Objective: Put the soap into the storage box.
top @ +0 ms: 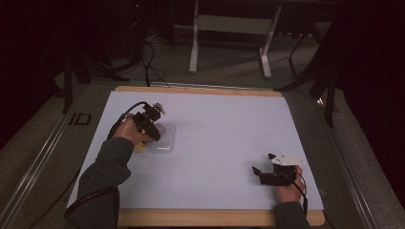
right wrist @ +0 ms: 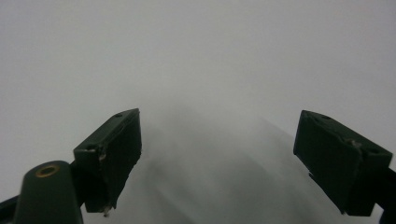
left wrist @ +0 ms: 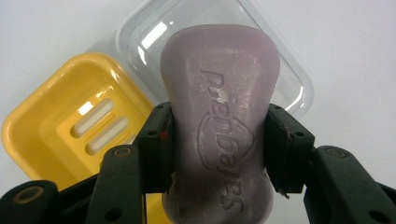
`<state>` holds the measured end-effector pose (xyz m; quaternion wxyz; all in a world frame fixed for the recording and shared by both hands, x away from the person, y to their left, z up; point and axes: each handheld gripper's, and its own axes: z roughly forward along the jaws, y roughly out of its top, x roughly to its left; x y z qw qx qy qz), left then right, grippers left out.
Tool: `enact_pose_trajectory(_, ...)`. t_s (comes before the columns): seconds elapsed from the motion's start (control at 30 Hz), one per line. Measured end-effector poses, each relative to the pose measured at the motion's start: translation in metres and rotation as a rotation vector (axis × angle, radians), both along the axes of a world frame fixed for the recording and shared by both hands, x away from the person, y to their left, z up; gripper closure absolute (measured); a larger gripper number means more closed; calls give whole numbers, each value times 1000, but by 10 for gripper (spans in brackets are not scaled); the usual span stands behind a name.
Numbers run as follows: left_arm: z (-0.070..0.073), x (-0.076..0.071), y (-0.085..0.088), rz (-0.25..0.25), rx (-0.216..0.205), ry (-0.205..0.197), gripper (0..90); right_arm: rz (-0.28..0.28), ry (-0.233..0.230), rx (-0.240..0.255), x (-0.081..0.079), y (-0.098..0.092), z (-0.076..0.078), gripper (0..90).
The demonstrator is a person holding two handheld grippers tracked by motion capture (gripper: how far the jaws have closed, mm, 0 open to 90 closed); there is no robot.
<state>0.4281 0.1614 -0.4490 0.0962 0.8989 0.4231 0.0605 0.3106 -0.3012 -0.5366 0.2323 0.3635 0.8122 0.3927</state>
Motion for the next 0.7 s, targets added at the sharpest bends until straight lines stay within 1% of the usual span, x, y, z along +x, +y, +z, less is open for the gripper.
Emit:
enact_pose_trajectory(0.1, -1, 0, 1, 16, -10, -1, 499, 0, 0, 0, 0, 0, 0, 149)
enact_pose_trajectory(0.5, 0, 2, 13, 74, -16, -10, 499, 1, 1, 0, 0, 0, 0, 149)
enact_pose_trajectory(0.7, 1, 3, 16, 99, -19, -26, 499, 1, 1, 1, 0, 0, 0, 149)
